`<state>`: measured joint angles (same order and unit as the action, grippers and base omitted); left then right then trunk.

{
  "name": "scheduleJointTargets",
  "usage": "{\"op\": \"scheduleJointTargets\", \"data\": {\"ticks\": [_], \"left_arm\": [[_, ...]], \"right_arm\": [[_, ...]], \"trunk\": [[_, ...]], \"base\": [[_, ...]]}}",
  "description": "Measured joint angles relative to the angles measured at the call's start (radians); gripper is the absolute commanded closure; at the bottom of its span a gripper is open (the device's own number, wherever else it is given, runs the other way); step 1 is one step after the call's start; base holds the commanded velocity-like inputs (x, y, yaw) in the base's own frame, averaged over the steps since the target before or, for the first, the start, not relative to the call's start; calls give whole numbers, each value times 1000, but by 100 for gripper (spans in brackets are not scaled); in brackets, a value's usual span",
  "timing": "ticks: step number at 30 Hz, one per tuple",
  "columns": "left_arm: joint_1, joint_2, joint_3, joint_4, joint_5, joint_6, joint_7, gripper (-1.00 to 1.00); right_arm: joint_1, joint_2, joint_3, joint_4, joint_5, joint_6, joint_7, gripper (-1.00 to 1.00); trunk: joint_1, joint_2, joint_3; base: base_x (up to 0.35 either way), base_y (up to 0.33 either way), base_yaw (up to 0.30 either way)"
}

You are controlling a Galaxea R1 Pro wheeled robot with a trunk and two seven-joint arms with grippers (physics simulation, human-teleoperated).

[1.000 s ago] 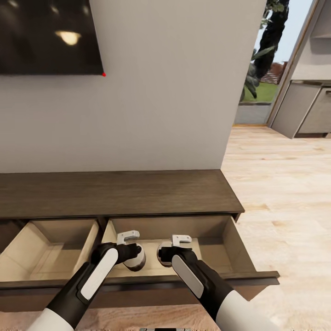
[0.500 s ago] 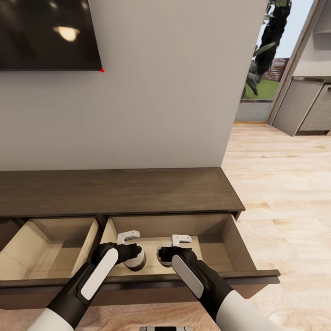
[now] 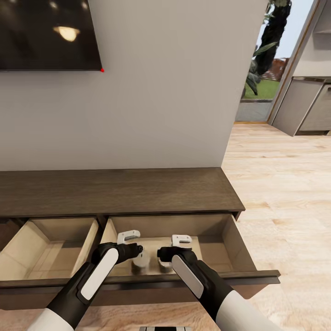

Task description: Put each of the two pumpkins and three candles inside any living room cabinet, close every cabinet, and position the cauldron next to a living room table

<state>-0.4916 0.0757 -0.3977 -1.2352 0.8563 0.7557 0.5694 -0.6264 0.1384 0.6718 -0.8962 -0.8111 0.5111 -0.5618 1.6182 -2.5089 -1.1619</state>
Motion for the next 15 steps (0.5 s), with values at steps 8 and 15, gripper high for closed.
{"op": "scheduleJointTargets", "data": {"ticks": [8,15], "left_arm": [[0,0,3,4,0,1,0,-100],[0,0,11,0,-1,2,3,-100]], "right_arm": [[0,0,0,0,0,0,0,-100],[0,0,-1,-1,0,0,0,-100]], "trunk": [[-3,2,27],[-6,3,54]], "base": [[0,0,0],[0,0,0]]}}
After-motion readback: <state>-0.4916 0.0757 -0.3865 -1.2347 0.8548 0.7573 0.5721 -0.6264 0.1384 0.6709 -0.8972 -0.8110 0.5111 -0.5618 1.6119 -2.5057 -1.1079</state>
